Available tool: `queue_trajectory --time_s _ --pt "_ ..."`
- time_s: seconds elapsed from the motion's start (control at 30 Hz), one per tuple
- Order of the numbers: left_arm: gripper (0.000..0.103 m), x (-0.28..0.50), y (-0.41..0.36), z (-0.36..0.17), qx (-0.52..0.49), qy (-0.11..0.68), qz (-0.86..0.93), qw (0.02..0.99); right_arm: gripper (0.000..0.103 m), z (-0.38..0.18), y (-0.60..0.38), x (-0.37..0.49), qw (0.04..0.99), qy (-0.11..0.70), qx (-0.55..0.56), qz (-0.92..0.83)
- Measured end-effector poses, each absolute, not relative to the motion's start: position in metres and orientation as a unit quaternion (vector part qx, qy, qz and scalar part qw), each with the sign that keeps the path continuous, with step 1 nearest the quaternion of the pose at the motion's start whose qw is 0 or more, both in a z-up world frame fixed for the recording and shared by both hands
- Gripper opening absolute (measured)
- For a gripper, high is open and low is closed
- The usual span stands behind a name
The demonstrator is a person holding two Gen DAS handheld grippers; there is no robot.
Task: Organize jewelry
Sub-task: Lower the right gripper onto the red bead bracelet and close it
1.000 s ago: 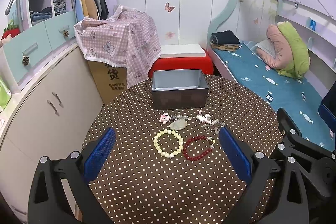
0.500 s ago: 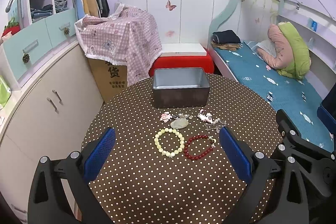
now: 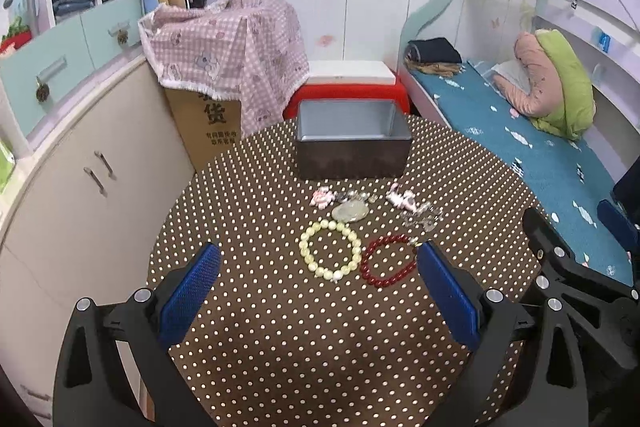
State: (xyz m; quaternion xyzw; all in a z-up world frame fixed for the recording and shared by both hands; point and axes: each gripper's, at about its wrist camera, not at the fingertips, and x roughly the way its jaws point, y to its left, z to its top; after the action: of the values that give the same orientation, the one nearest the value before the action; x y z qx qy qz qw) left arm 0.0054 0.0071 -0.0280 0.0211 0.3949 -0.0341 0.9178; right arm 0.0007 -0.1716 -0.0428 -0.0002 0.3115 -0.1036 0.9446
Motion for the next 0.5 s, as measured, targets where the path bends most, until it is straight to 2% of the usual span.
queue_trajectory --time_s 0.5 --pt "0.095 0.047 0.069 -0.101 -0.013 0.507 0.004 0.862 0.096 -0.107 -0.148 0.047 0.913 0.405 -0.023 -0.05"
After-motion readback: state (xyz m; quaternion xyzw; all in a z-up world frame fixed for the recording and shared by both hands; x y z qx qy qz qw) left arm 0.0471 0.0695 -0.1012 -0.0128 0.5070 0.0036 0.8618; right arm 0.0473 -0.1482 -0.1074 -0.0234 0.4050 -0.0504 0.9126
